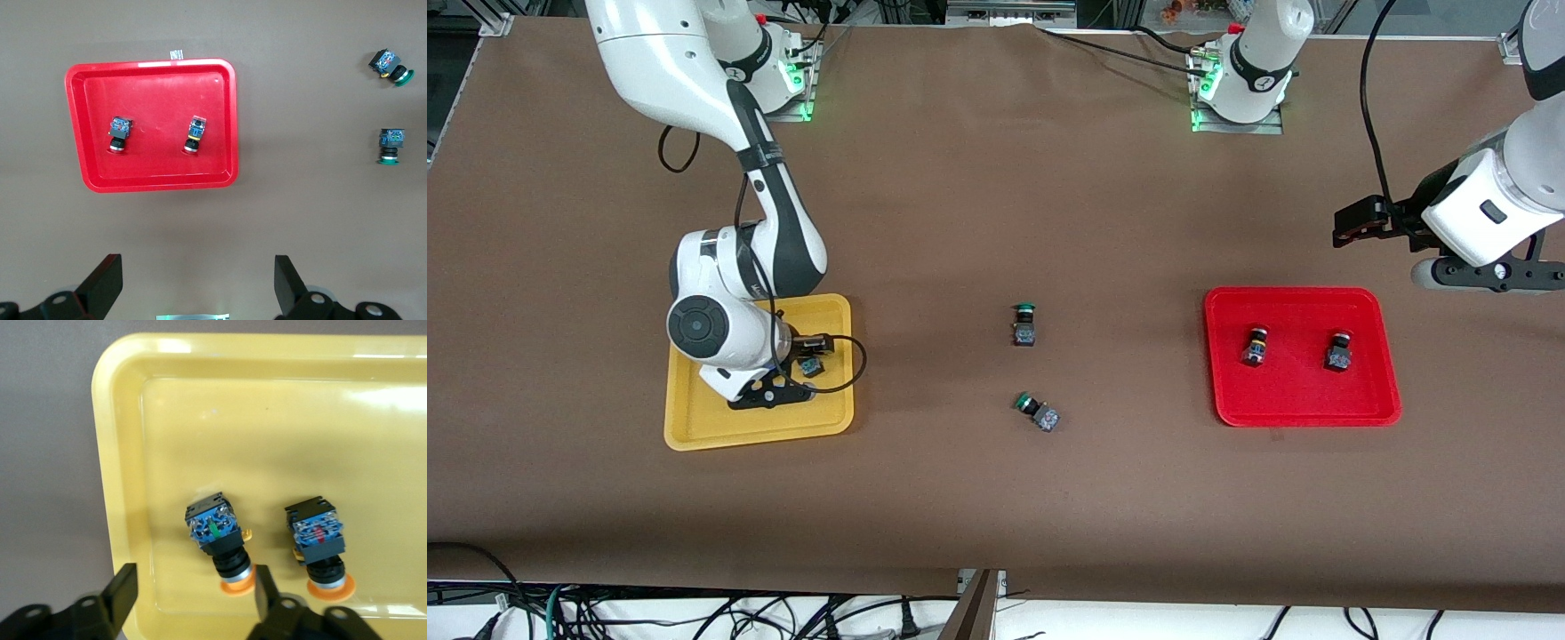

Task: Place red and yellow buttons in trays
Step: 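Carry the orange button into the yellow tray and open the right gripper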

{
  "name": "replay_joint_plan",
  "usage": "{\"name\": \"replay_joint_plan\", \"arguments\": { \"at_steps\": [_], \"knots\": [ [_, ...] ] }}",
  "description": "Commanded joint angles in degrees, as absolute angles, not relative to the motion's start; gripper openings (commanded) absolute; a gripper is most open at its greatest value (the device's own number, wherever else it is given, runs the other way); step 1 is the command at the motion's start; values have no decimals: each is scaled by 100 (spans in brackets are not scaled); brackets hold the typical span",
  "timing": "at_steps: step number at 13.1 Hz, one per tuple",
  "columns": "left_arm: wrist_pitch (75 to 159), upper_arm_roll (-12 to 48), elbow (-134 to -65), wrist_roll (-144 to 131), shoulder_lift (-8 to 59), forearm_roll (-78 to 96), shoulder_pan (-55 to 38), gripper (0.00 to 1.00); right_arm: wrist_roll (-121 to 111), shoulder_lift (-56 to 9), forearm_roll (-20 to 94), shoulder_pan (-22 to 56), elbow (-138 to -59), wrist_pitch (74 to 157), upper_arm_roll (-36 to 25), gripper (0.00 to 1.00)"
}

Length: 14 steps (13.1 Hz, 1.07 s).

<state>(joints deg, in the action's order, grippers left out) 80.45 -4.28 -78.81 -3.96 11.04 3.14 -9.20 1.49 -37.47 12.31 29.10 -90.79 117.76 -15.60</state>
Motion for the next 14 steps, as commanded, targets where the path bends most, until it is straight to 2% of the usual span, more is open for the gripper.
{"name": "replay_joint_plan", "arguments": {
  "at_steps": [1, 7, 12, 14],
  "knots": [
    [7937, -439, -7664, -413, 1204, 246, -949, 100, 35, -3507, 1266, 2909, -9168, 11786, -1538, 97],
    [7937, -439, -7664, -413, 1204, 246, -949, 100, -229, -3358, 1230, 2900, -8675, 11707, -1732, 99],
    [7937, -439, -7664, -413, 1204, 246, -949, 100, 563, -2884, 1248, 3023, -8718, 11005, -1679, 99],
    [7937, -439, -7664, -413, 1204, 255, -949, 100, 554, -2507, 1231, 3023, -8850, 10698, -1714, 99]
  ]
}}
